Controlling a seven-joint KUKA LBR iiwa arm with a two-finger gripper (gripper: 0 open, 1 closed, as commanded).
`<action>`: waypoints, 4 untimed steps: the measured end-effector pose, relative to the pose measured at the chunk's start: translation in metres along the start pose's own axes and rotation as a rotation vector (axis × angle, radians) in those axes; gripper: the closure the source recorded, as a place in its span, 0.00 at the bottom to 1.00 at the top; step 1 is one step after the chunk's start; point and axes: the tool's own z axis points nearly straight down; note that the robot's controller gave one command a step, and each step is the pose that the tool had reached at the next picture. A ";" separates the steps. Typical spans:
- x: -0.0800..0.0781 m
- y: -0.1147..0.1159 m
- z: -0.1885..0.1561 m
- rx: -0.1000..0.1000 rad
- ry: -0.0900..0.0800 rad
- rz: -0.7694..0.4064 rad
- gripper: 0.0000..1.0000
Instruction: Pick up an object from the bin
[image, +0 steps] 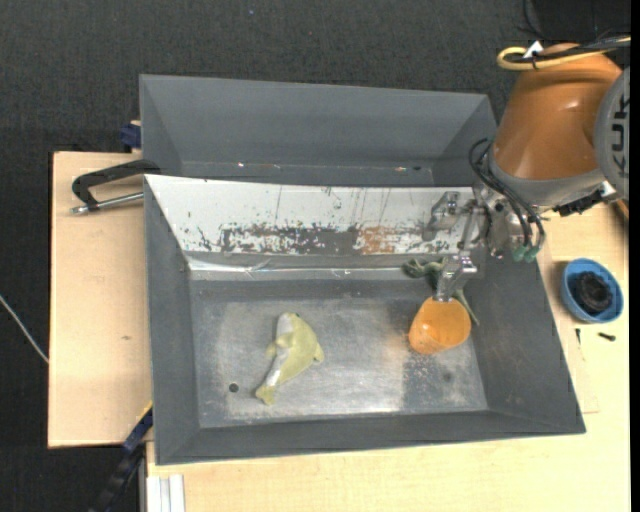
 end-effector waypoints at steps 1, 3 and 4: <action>0.033 -0.050 0.122 -0.001 -0.006 -0.527 0.00; 0.039 -0.027 0.126 0.007 -0.011 -1.352 1.00; 0.034 -0.031 -0.056 0.009 -0.010 -1.359 1.00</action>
Offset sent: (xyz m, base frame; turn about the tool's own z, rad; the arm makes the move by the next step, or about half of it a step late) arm -0.0376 -0.0510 -0.1283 -0.5304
